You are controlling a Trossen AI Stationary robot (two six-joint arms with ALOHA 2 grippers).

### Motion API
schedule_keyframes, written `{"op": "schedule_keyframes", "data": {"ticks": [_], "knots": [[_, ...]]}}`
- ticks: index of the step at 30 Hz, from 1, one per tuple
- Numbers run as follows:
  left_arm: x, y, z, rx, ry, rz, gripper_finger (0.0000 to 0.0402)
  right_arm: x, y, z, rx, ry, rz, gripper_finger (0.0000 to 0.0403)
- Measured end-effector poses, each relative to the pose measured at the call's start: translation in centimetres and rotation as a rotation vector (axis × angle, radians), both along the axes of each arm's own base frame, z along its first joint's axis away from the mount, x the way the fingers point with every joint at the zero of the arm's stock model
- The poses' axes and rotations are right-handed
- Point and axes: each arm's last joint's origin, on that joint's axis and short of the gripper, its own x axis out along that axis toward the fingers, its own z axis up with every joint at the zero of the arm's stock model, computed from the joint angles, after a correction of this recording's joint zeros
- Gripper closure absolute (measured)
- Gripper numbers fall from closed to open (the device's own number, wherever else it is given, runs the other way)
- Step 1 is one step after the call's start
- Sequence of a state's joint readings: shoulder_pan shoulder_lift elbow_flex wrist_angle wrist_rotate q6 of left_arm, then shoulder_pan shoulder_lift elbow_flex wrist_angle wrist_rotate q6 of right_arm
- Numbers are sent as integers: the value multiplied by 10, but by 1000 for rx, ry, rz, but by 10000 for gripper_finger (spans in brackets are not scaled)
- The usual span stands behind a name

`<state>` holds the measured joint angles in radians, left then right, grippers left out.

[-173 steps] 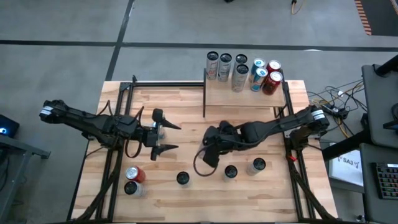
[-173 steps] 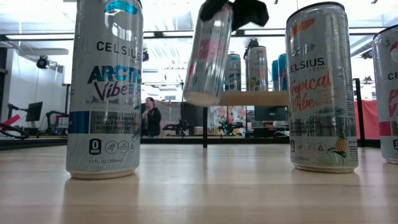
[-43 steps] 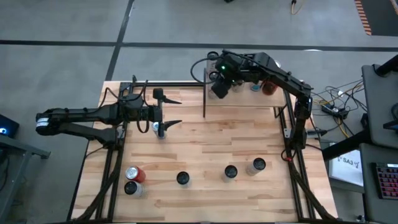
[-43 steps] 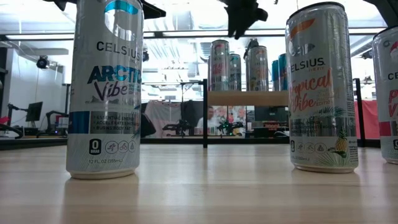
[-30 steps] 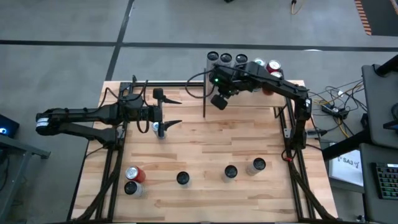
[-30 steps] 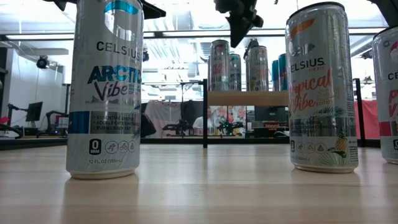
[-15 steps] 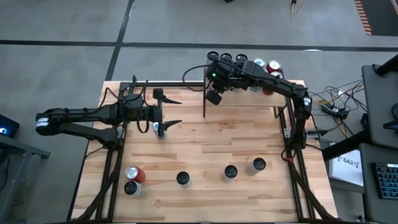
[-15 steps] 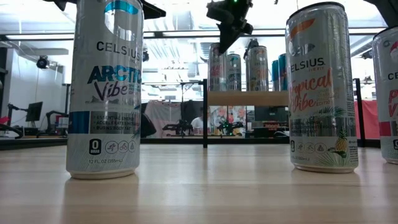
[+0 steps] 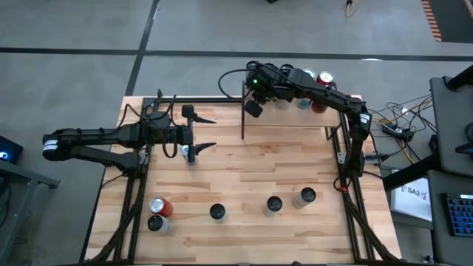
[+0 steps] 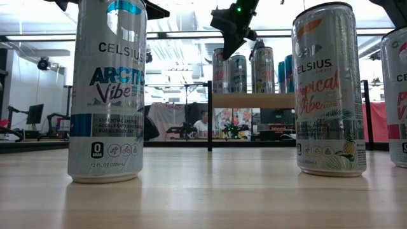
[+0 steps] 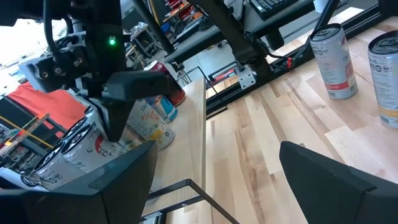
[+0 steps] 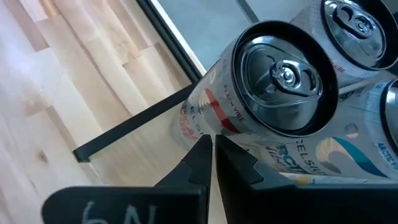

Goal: Place canned beverage on shelf
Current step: Put the left white pink soda can on the shelf aligned with the other white pink soda can, then put the blue soda can on the shelf aligned with the other blue soda cans

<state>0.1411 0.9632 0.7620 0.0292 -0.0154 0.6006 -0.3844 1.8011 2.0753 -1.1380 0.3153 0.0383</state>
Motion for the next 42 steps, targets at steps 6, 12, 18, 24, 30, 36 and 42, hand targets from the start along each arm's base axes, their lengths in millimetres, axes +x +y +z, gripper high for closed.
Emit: {"op": "schedule_keyframes", "data": {"ticks": [6, 12, 18, 24, 30, 36, 42], "knots": [[0, 0, 0, 1, 0, 0, 79, 0, -1, -1, 2, 0, -5, 390], [0, 0, 0, 1, 0, 0, 79, 3, 8, 0, 24, -30, -28, 390], [0, 0, 0, 0, -1, -1, 79, 4, 45, 14, 38, -92, 27, 390], [0, -2, 2, -24, -22, -61, 79, 13, 95, 22, -21, -130, 113, 390], [1, -4, 2, -57, -30, -115, 79, 25, 141, 16, -54, -178, 213, 390], [1, -4, 2, -79, -32, -111, 79, 37, 171, -9, -79, -204, 276, 390], [1, -4, 2, -80, -31, -112, 79, 46, 176, -46, -71, -184, 320, 390]]}}
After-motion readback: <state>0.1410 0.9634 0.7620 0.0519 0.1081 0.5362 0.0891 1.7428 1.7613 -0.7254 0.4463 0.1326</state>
